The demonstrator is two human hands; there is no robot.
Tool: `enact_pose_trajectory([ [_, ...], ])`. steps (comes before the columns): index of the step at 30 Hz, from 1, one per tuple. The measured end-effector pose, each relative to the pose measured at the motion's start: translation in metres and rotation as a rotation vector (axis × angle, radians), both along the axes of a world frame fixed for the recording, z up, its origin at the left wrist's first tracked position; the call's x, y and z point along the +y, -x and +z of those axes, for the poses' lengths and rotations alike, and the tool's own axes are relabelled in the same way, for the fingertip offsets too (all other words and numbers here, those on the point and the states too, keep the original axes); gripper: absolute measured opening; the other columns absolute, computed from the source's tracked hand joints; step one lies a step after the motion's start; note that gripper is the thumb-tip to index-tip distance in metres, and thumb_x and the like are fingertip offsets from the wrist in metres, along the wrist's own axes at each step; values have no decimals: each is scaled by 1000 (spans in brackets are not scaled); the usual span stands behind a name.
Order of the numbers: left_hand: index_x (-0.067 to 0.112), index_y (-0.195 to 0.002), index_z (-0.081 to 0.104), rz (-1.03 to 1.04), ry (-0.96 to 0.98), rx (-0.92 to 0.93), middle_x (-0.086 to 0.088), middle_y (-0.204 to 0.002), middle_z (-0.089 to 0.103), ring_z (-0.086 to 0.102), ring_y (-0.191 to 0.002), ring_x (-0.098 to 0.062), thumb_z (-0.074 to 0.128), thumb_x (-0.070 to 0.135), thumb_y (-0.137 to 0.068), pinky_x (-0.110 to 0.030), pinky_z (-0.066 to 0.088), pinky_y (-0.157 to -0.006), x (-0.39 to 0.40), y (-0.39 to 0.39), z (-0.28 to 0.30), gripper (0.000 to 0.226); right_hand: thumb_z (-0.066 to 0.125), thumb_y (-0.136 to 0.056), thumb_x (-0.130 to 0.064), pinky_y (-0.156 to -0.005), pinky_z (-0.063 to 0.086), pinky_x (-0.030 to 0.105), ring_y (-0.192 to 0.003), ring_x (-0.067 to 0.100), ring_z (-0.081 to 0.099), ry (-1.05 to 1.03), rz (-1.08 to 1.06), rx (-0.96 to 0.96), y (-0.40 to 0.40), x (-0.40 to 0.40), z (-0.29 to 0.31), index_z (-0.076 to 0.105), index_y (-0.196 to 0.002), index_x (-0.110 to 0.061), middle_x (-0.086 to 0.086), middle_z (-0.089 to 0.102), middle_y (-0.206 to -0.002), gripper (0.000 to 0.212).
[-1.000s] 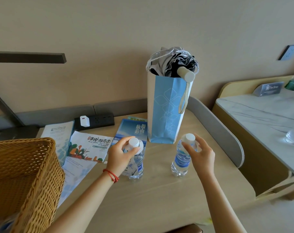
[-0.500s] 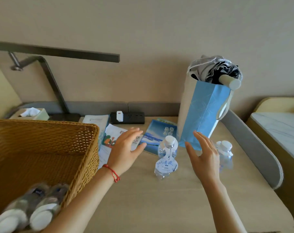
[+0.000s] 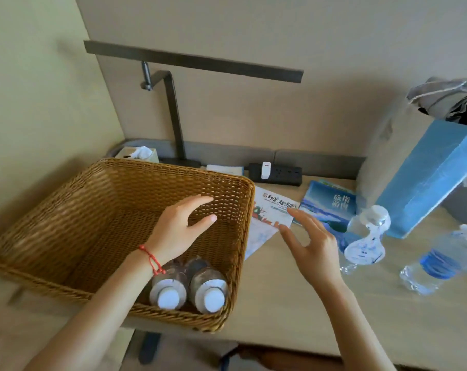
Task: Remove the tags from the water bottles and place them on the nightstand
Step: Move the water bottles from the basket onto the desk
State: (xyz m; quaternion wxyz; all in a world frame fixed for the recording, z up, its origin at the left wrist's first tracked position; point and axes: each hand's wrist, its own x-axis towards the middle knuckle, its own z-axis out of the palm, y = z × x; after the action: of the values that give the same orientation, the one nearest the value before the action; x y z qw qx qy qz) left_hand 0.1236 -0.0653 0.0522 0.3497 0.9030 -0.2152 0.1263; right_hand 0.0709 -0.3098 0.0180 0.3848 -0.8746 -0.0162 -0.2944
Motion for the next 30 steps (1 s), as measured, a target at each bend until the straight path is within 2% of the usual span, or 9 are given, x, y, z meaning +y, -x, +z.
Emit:
enact_pose_trajectory([
  [2, 15, -122, 56, -34, -23, 34, -1, -126, 57, 45, -115, -2, 62, 25, -84, 2, 26, -91, 29, -1, -7, 40, 69, -80, -23, -89, 35, 2, -103, 1, 54, -31, 35, 4, 8, 29, 0, 65, -110, -11, -1, 66, -109, 33],
  [4, 17, -121, 57, -96, -23, 76, 3, -124, 57, 45, -114, 0, 62, 25, -84, 7, 26, -86, 53, 0, -13, 39, 64, -80, -31, -93, 36, 6, -108, 1, 54, -62, 68, 32, 17, 55, -1, 66, -110, -13, -7, 64, -111, 35],
  [7, 19, -120, 57, -230, -7, 136, 9, -122, 55, 47, -115, 1, 61, 25, -84, 5, 28, -89, 78, 4, -22, 37, 60, -78, -37, -91, 36, 4, -108, -6, 54, -135, 87, 88, 31, 84, 2, 67, -109, -16, -9, 65, -111, 37],
  [11, 22, -117, 60, -403, 23, 242, 12, -121, 56, 46, -116, 9, 63, 26, -82, 2, 30, -93, 94, 15, -35, 35, 62, -78, -38, -90, 41, 10, -104, -5, 58, -196, 50, 134, 51, 109, 2, 68, -106, -21, -10, 68, -108, 33],
  [15, 21, -112, 64, -538, 30, 324, 11, -117, 60, 47, -112, 15, 66, 31, -79, -3, 37, -91, 96, 21, -41, 35, 72, -77, -22, -90, 40, 8, -103, -5, 58, -152, 13, 186, 69, 120, -4, 69, -104, -19, -9, 67, -107, 28],
  [17, 23, -110, 65, -590, 3, 335, 13, -115, 60, 45, -111, 19, 67, 34, -77, -2, 35, -92, 96, 21, -44, 35, 75, -75, -13, -90, 40, 7, -102, -3, 58, -87, -6, 197, 75, 122, -8, 69, -103, -17, -7, 66, -107, 29],
  [19, 24, -109, 66, -630, -30, 339, 16, -114, 59, 41, -111, 23, 68, 34, -77, 2, 30, -91, 95, 20, -47, 34, 77, -73, -12, -90, 43, 14, -101, 4, 60, -10, -15, 199, 80, 124, -9, 69, -103, -16, -8, 65, -106, 31],
  [23, 25, -109, 66, -662, -72, 386, 16, -114, 60, 40, -110, 25, 69, 35, -77, 5, 27, -90, 90, 16, -51, 33, 78, -71, -17, -85, 51, 40, -103, 18, 63, 89, -31, 224, 86, 125, -10, 69, -101, -14, 0, 69, -105, 31],
  [30, 28, -106, 66, -702, -52, 509, 19, -111, 61, 50, -110, 11, 67, 38, -75, 0, 34, -89, 88, 4, -51, 32, 77, -72, -21, -87, 51, 42, -109, 16, 60, 93, -36, 186, 89, 127, -17, 68, -101, -13, -1, 69, -105, 32],
])
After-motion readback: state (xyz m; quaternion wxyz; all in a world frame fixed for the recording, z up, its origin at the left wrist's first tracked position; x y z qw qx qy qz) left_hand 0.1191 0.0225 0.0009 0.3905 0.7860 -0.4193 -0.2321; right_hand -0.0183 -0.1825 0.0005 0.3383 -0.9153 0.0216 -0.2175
